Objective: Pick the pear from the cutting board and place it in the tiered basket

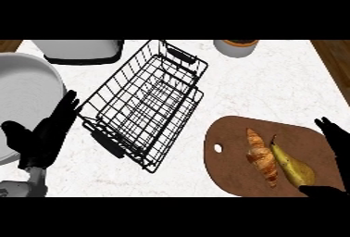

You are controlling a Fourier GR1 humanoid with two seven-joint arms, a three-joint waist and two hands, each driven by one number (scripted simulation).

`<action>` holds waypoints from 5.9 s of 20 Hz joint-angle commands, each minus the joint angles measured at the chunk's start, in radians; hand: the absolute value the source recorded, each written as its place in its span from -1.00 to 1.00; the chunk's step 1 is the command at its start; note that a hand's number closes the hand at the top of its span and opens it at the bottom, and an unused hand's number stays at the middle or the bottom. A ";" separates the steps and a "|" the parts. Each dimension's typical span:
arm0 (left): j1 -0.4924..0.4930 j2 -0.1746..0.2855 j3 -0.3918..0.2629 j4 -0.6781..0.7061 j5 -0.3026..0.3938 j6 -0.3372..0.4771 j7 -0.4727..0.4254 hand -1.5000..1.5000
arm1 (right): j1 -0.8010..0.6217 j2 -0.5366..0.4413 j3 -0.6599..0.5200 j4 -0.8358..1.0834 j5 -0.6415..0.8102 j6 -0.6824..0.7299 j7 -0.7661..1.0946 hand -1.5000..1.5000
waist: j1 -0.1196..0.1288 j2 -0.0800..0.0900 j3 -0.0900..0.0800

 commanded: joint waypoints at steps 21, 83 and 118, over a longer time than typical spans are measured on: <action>0.018 -0.064 0.064 -0.040 -0.040 -0.050 0.031 0.00 | -0.226 0.315 0.116 0.085 0.289 0.382 0.483 -1.00 | 0.019 0.008 0.012; 0.038 -0.136 0.136 -0.091 -0.134 -0.148 0.110 0.00 | -0.247 0.787 0.529 -0.572 0.811 0.465 0.495 1.00 | 0.033 0.004 0.009; -0.021 -0.177 0.148 0.014 -0.189 -0.162 0.045 0.00 | -1.171 0.828 0.329 0.528 0.360 0.041 0.779 1.00 | 0.045 0.010 0.011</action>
